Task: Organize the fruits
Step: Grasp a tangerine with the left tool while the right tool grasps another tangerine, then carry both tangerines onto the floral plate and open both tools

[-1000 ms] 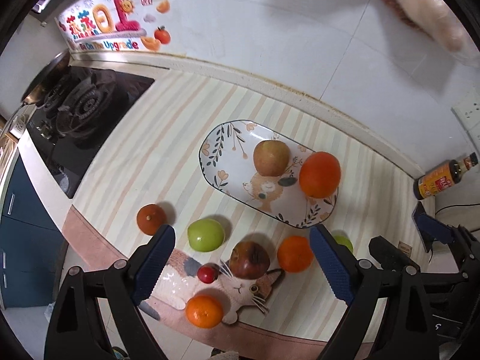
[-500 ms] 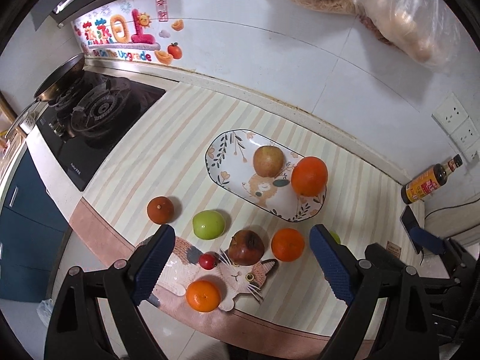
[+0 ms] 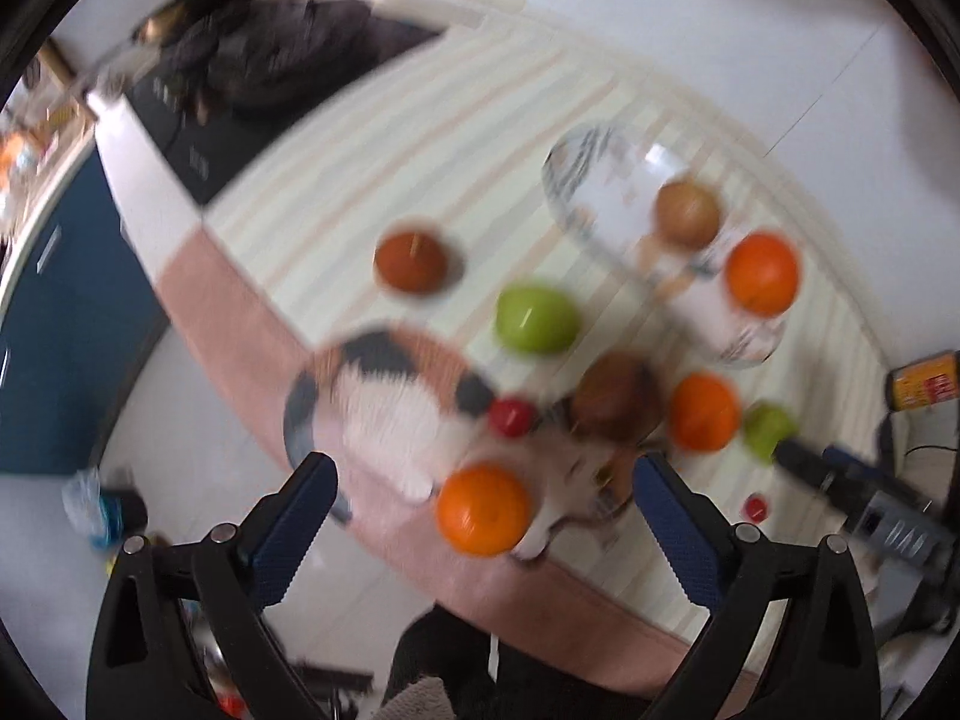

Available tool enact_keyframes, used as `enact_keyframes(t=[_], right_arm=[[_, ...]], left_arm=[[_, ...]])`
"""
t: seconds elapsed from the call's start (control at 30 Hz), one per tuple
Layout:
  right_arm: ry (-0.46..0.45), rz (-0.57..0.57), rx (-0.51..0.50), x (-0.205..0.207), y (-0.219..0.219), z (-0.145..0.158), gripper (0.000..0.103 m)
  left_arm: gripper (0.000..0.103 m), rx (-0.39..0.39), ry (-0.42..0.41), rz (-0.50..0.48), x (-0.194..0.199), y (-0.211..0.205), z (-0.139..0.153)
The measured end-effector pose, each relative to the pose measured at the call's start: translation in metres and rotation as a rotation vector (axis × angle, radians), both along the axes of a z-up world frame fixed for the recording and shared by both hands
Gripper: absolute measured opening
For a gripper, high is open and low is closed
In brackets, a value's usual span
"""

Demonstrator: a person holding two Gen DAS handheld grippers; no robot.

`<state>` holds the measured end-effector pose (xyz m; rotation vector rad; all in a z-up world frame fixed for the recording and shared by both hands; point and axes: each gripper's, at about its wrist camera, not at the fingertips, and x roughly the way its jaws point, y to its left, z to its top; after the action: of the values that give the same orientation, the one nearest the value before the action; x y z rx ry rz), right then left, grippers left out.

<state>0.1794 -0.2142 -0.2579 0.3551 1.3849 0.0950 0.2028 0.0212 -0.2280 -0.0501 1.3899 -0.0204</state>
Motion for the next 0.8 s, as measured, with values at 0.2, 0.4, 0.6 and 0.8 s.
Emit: enact_keyframes(t=[0.2, 0.4, 0.6, 0.8], right_arm=[[0.080, 0.090, -0.045, 0.024, 0.017, -0.052, 0.086], [0.130, 0.181, -0.118, 0.044, 0.037, -0.087, 0.074], [0.121, 0.227, -0.177, 0.051, 0.047, -0.100, 0.068], [0.183, 0.300, -0.150, 0.016, 0.054, -0.103, 0.068]], left_arm=[[0.101, -0.026, 0.176, 0.028, -0.011, 0.001, -0.072], [0.099, -0.047, 0.267, 0.023, -0.012, -0.008, -0.117], [0.060, -0.051, 0.261, 0.035, -0.016, -0.006, -0.127], [0.059, -0.067, 0.251, 0.001, -0.027, -0.012, -0.122]])
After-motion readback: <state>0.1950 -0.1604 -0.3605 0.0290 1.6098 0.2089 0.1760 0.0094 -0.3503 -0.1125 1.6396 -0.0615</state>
